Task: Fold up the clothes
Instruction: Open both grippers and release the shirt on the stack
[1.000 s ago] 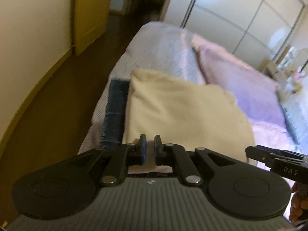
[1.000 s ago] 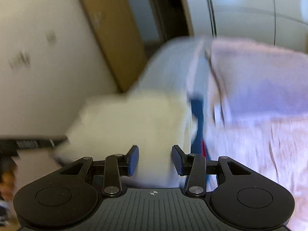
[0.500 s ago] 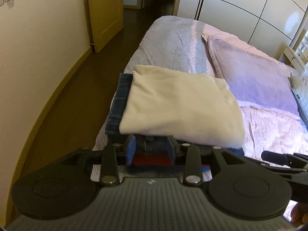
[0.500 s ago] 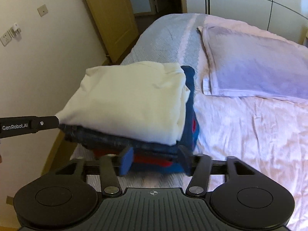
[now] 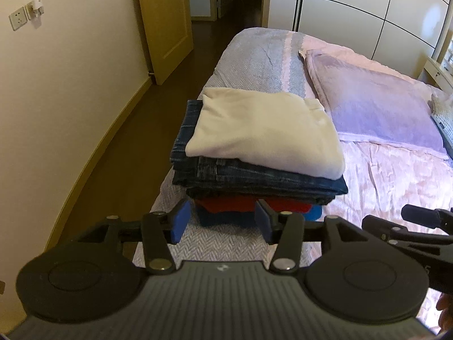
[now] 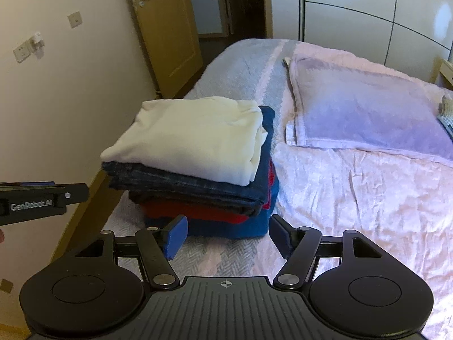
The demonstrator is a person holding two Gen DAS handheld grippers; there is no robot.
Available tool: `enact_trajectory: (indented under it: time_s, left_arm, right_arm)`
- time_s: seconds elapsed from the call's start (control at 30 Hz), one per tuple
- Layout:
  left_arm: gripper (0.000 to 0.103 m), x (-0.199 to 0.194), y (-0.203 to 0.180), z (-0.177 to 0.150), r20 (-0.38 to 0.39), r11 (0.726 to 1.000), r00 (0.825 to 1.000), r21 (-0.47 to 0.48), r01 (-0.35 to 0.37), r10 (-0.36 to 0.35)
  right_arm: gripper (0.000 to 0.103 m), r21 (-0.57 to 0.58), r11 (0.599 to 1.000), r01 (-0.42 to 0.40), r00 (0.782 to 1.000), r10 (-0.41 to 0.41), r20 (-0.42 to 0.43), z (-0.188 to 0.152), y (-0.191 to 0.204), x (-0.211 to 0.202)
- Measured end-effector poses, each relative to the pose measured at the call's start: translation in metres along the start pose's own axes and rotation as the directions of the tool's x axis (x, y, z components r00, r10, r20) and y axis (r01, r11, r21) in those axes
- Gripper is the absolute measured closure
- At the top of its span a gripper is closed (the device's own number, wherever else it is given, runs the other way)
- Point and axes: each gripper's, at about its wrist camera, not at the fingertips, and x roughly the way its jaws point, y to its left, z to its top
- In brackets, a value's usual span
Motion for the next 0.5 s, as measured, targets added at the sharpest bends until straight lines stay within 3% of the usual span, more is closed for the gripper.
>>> enact_trajectory:
  time_s: [0.27, 0.5]
  left_arm:
    - [0.054, -0.016, -0.006, -0.025, 0.003, 1.0, 1.0, -0.002, -0.009, 0.009]
    - [0.054, -0.013, -0.014, -0.053, -0.034, 1.0, 0.999, 0.011, -0.02, 0.02]
  right_arm:
    - [0.036, 0.068, 0.997, -0.031, 0.999, 0.028, 0.035, -0.023, -0.011, -0.023]
    - [0.036, 0.087, 0.996, -0.01, 0.999, 0.013, -0.035, -0.042, -0.018, -0.016]
